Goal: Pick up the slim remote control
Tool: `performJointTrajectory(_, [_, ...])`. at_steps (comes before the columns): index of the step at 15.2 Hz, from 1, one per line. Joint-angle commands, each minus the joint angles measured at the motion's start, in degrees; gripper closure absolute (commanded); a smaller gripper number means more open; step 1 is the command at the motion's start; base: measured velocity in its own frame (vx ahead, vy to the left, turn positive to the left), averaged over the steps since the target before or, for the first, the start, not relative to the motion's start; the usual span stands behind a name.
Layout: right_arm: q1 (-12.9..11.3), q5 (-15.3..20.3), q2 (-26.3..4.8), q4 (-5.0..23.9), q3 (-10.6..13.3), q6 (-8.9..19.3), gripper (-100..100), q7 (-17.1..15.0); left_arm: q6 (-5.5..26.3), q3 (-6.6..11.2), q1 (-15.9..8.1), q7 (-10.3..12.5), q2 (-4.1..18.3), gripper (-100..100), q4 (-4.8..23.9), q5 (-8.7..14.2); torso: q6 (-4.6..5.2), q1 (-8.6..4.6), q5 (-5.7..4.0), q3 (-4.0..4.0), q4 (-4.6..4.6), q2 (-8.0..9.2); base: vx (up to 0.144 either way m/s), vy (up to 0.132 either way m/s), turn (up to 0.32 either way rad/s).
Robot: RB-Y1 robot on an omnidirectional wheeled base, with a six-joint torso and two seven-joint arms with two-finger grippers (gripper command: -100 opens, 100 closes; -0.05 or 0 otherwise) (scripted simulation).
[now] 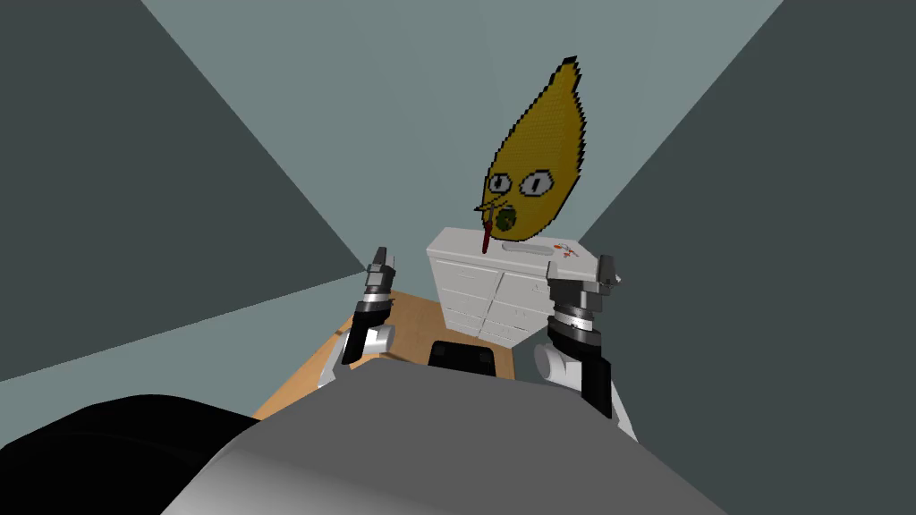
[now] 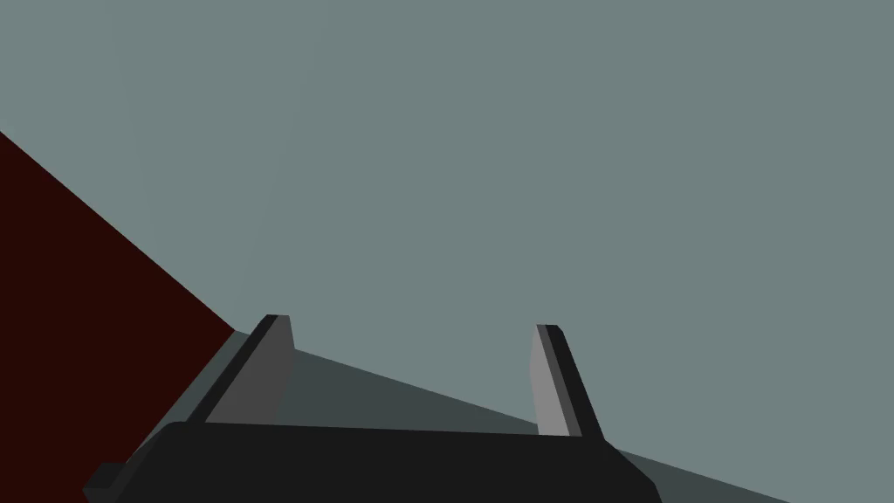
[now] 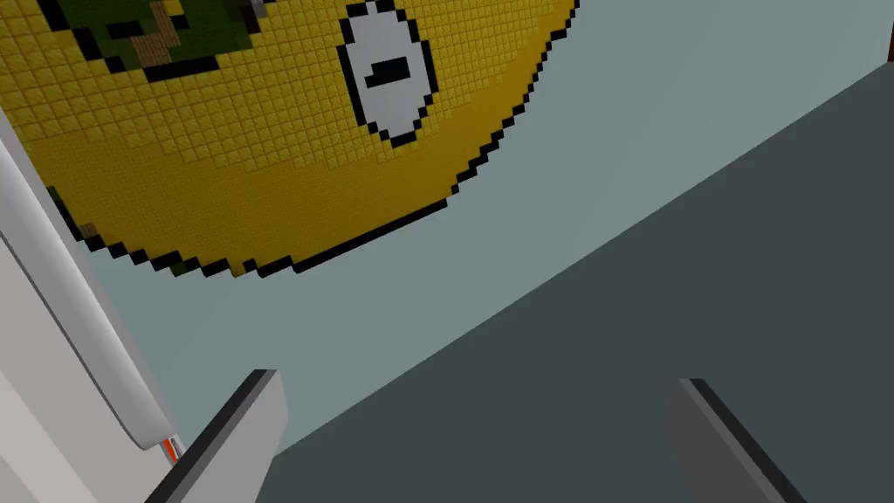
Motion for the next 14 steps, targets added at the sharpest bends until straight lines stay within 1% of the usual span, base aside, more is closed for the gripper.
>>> performJointTrajectory(1, [-0.18, 0.22, -1.73, 0.35, -0.35, -0.40, -100, -0.02, 0.00, 0.00, 0.00, 0.00, 0.00, 0, 0.00, 0.00, 0.00, 0.00, 0.00, 0.00, 0.00, 0.00, -0.003, 0.005, 0.025])
performJointTrajectory(3, [-0.58, 0.76, -4.60, 1.21, -1.17, -1.35, -100, -0.06, 0.00, 0.00, 0.00, 0.00, 0.00, 0, 0.00, 0.00, -0.01, 0.01, 0.00, 0.01, 0.00, 0.02, -0.010, 0.016, 0.062])
performJointTrajectory(4, [-0.58, 0.76, -5.01, 1.21, -1.17, -1.35, -100, -0.06, 0.00, 0.00, 0.00, 0.00, 0.00, 0, 0.00, 0.00, -0.01, 0.03, 0.01, 0.02, 0.01, 0.03, -0.011, 0.016, 0.046])
performJointTrajectory(5, [-0.83, 1.13, -6.88, 1.83, -1.73, -2.01, -100, -0.09, 0.00, 0.00, 0.00, 0.00, 0.00, 0, 0.00, 0.00, -0.01, 0.04, 0.01, 0.02, 0.01, 0.04, -0.011, 0.019, 0.054])
performJointTrajectory(6, [-0.83, 1.13, -7.09, 1.83, -1.73, -2.01, -100, -0.09, 0.00, 0.00, 0.00, 0.00, 0.00, 0, 0.00, 0.00, -0.01, 0.04, 0.01, 0.02, 0.01, 0.04, -0.013, 0.019, 0.044])
performJointTrajectory(7, [-1.12, 1.58, -9.03, 2.56, -2.38, -2.78, -100, -0.13, 0.00, 0.00, 0.00, 0.00, 0.00, 0, 0.00, 0.00, -0.01, 0.05, 0.01, 0.03, 0.01, 0.05, -0.014, 0.020, 0.056])
performJointTrajectory(8, [-1.12, 1.58, -9.45, 2.56, -2.38, -2.78, -100, -0.13, 0.00, 0.00, 0.00, 0.00, 0.00, 0, 0.00, 0.00, -0.01, 0.05, 0.01, 0.03, 0.01, 0.05, -0.013, 0.017, 0.044])
performJointTrajectory(9, [-1.43, 2.09, -11.27, 3.41, -3.11, -3.65, -100, -0.17, 0.00, 0.00, 0.00, 0.00, 0.00, 0, 0.00, 0.00, -0.01, 0.05, 0.01, 0.03, 0.01, 0.05, -0.014, 0.018, 0.076])
performJointTrajectory(10, [-1.43, 2.09, -12.05, 3.41, -3.11, -3.65, -100, -0.17, 0.00, 0.00, -0.01, 0.00, 0.00, 0, 0.00, 0.00, -0.02, 0.04, 0.01, 0.03, 0.01, 0.06, -0.015, 0.017, 0.066])
performJointTrajectory(11, [-1.74, 2.67, -13.65, 4.38, -3.90, -4.62, -100, -0.22, 0.00, 0.00, 0.00, 0.00, 0.00, 0, 0.00, 0.00, -0.01, 0.04, 0.01, 0.03, 0.01, 0.06, -0.018, 0.017, 0.079])
performJointTrajectory(12, [-1.74, 2.67, -14.88, 4.38, -3.90, -4.62, -100, -0.22, 0.00, 0.00, -0.01, 0.00, 0.00, 0, 0.00, 0.00, -0.02, 0.04, 0.01, 0.04, 0.01, 0.07, -0.017, 0.017, 0.062])
performJointTrajectory(13, [-2.06, 3.31, -16.20, 5.45, -4.75, -5.67, -100, -0.27, 0.00, 0.00, 0.00, 0.00, 0.00, 0, 0.00, 0.00, -0.01, 0.04, 0.01, 0.04, 0.01, 0.07, -0.017, 0.020, 0.072])
performJointTrajectory(14, [-2.06, 3.31, -17.50, 5.45, -4.75, -5.67, -100, -0.27, 0.00, 0.00, -0.01, 0.00, 0.00, 0, 0.00, 0.00, -0.02, 0.04, 0.01, 0.04, 0.01, 0.07, -0.017, 0.021, 0.071])
